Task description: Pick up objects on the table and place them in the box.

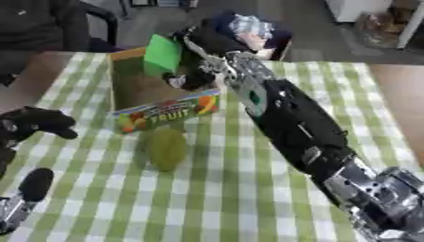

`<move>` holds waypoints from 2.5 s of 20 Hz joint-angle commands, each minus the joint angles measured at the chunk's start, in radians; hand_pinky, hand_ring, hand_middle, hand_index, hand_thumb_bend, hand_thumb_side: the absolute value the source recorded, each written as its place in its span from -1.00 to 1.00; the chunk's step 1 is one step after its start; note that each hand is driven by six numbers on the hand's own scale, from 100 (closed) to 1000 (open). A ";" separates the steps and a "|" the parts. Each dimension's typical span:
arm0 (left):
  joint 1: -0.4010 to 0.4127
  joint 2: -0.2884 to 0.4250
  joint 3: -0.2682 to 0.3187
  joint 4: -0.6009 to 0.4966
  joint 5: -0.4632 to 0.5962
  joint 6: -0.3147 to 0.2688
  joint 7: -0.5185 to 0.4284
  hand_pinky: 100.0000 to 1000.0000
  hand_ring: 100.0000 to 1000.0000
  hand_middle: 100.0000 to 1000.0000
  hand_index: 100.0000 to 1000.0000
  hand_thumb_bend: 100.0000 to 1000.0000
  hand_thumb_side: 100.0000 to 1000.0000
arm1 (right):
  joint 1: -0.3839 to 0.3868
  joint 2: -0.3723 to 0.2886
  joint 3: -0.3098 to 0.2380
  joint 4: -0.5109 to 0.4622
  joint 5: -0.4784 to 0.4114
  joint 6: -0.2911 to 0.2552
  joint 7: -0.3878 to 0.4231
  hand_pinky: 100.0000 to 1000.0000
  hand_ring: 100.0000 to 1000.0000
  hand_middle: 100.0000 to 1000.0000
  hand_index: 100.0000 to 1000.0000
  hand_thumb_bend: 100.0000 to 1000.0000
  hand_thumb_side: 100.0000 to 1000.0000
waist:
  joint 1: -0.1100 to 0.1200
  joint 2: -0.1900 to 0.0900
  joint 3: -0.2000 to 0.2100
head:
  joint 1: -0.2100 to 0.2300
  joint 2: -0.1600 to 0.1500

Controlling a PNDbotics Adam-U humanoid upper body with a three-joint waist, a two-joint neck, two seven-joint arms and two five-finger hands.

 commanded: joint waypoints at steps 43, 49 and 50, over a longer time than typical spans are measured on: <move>0.012 0.017 0.043 -0.028 -0.027 0.005 0.041 0.54 0.23 0.34 0.71 -0.75 0.08 | 0.134 -0.023 0.220 -0.181 0.003 -0.224 0.343 0.54 0.61 0.69 0.97 -0.45 0.21 | 0.002 0.000 -0.075 | 0.054 -0.004; 0.013 0.016 0.042 -0.027 -0.028 0.005 0.041 0.54 0.23 0.34 0.71 -0.76 0.09 | 0.143 -0.008 0.206 -0.135 0.019 -0.234 0.335 0.49 0.54 0.46 0.69 -0.79 -0.11 | 0.004 0.001 -0.077 | 0.054 -0.004; 0.013 0.016 0.042 -0.027 -0.028 0.004 0.041 0.54 0.23 0.34 0.71 -0.77 0.09 | 0.145 -0.005 0.201 -0.130 0.018 -0.234 0.327 0.47 0.51 0.39 0.59 -0.86 -0.21 | 0.005 0.001 -0.077 | 0.054 -0.004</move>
